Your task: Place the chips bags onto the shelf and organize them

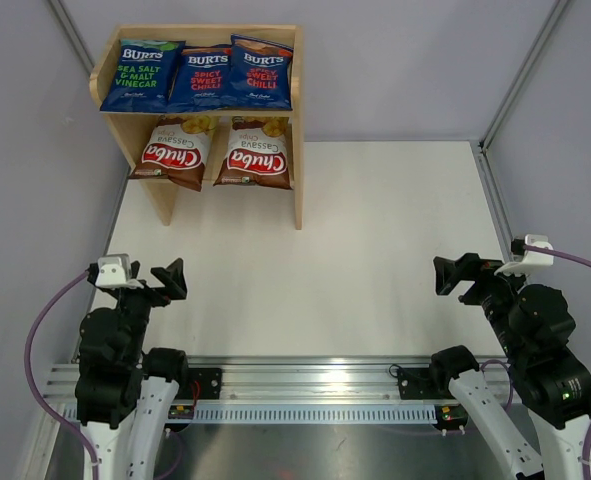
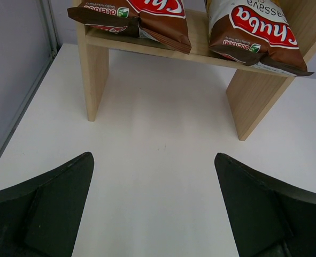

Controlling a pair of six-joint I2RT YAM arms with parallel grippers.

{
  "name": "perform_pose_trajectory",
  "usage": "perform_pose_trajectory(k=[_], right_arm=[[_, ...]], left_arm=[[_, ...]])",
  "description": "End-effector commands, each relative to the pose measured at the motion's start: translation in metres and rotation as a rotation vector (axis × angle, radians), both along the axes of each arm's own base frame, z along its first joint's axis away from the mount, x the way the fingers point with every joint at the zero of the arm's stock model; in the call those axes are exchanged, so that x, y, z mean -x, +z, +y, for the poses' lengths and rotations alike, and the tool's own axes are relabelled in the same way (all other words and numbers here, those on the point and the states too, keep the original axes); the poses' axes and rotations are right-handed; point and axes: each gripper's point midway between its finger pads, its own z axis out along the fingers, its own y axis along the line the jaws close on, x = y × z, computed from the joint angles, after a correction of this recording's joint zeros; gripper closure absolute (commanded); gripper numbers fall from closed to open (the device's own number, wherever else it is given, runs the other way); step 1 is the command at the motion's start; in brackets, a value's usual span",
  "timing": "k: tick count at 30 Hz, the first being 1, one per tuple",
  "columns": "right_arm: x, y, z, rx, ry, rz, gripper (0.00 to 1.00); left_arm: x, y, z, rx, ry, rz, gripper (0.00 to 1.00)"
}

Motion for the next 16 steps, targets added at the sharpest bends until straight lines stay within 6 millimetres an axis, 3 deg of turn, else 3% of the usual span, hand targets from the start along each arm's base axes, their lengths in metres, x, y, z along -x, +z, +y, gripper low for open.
perform_pose_trajectory(k=[1,16], right_arm=[[-0.0031,0.0119,0.0026,-0.014,0.009,-0.043,0.0],[-0.0108,0.0139,0.0049,-0.027,0.004,-0.049,0.0]], left_arm=[[0.002,0.0081,0.0044,-0.005,0.022,-0.045,0.01],[-0.0046,0.0035,-0.0033,-0.018,-0.021,-0.041,0.01]])
